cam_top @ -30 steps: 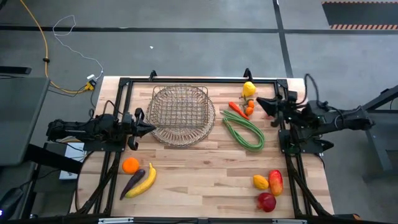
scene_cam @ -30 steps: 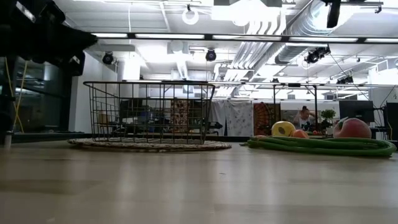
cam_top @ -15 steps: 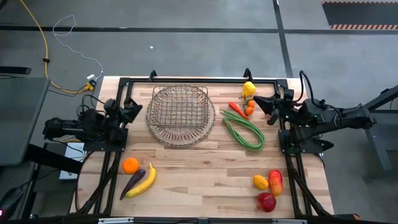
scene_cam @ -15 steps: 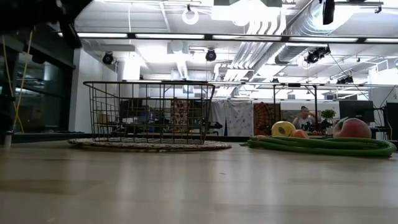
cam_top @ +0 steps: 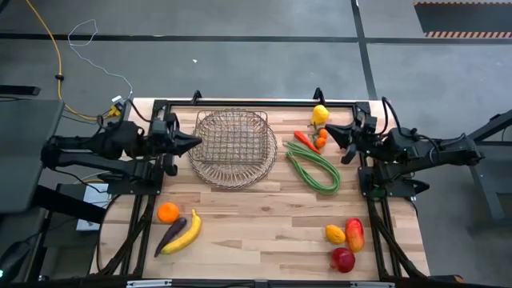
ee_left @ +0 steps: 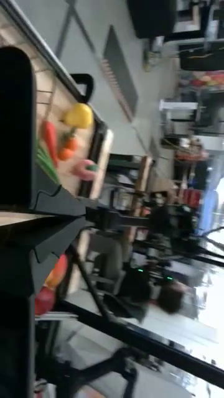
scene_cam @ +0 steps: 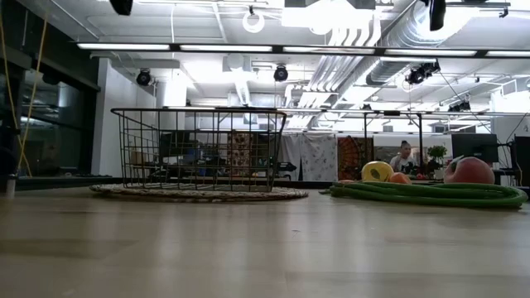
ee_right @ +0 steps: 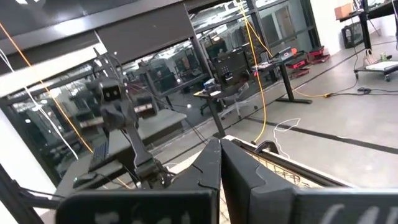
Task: Build produce basket
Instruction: Put the green string beans into the wire basket
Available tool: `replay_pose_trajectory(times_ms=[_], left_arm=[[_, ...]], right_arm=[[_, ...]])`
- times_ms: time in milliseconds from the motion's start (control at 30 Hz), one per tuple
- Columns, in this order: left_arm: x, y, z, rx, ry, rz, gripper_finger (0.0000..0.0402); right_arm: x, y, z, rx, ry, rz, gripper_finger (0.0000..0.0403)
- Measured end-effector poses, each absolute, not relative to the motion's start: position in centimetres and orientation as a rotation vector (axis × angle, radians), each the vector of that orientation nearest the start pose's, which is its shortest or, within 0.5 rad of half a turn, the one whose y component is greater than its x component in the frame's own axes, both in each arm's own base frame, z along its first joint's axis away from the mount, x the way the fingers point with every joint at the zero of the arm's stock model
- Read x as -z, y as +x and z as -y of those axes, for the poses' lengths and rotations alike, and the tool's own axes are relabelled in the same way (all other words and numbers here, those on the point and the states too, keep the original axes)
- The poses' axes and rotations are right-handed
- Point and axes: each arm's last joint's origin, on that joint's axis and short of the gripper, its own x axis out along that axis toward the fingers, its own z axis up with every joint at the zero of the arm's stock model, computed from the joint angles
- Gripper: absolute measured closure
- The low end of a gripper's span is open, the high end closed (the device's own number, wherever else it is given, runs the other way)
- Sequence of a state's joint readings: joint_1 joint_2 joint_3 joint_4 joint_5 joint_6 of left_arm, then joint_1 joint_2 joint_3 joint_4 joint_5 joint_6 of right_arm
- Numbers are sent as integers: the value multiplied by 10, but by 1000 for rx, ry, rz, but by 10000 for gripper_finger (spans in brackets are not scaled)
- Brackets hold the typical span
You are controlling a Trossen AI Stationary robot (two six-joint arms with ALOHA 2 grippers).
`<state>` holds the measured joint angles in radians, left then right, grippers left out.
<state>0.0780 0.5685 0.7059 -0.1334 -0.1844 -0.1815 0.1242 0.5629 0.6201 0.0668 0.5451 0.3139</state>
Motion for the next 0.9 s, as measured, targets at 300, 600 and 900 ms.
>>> replay_pose_trajectory(times_ms=[300,600,900], left_arm=[[-339,128,-16,-282,-235,35,398],[-338,128,-17,-314,-204,28,398],[-338,128,-17,-317,-204,26,398]], right_arm=[[-318,131,-1,415,388,78,366],[-303,146,2,457,496,-76,276],[-313,177,9,493,501,-535,184]])
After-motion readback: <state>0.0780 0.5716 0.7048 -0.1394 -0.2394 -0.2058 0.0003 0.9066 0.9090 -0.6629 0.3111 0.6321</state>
